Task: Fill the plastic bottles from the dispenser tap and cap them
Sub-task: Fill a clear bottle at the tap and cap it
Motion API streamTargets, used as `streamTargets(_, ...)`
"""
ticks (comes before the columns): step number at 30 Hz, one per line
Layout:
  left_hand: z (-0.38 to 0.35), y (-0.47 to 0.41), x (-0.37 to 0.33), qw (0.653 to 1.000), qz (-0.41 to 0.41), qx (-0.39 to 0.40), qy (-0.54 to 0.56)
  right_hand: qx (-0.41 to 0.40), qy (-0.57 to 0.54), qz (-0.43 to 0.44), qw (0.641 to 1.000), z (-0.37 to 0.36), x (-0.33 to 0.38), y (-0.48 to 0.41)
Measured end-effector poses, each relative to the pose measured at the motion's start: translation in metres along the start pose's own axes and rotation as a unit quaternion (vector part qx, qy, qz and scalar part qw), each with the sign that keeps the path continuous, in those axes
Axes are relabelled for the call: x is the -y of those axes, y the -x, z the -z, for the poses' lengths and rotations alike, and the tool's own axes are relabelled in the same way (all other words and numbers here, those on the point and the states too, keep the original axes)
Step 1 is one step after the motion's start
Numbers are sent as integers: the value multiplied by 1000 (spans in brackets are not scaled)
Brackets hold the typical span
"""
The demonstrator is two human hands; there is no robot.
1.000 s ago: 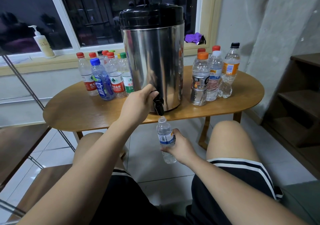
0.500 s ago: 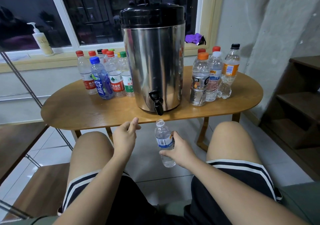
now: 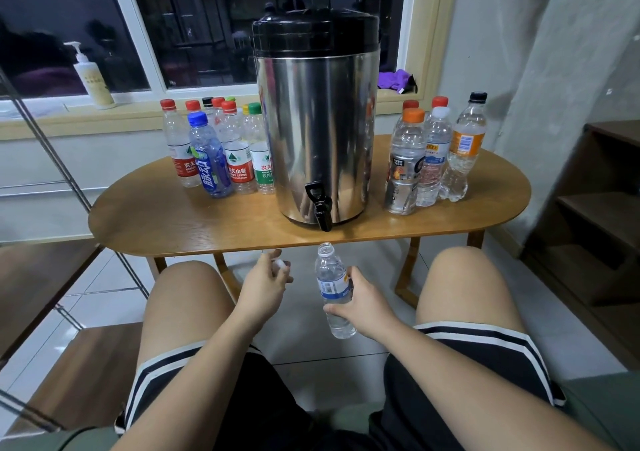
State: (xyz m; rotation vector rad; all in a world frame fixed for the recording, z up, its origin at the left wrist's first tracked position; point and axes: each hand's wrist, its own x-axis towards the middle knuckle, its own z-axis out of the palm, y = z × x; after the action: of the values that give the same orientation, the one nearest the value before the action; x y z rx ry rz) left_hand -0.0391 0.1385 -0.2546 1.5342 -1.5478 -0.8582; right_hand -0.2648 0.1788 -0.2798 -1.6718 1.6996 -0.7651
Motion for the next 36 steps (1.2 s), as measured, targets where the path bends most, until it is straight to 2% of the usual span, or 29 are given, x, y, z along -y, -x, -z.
streamTargets(5, -2, 11, -12, 998, -49, 23, 21, 8, 14, 9, 1000, -5, -3, 1)
streamTargets(9, -4, 16, -13, 993, -105, 42, -44, 26, 17, 15, 999, -7, -4, 3)
streamTargets(15, -6, 19, -13, 977, -143, 41, -151, 43, 29, 22, 998, -8, -6, 4)
streamTargets(19, -9, 22, -18, 968, -146, 30, -204, 59, 56, 31, 996, -9, -5, 5)
streamTargets(24, -7, 21, -18, 965, -154, 17, -213, 68, 84, 47, 993, -8, -3, 7)
streamTargets(30, 1, 14, -15, 962, -160, -36, -218, 60, 118, 66, 989, -6, -3, 9)
streamTargets(36, 4, 7, -5, 959, -112, -42, -256, 56, 154, 79, 983, -9, -3, 11)
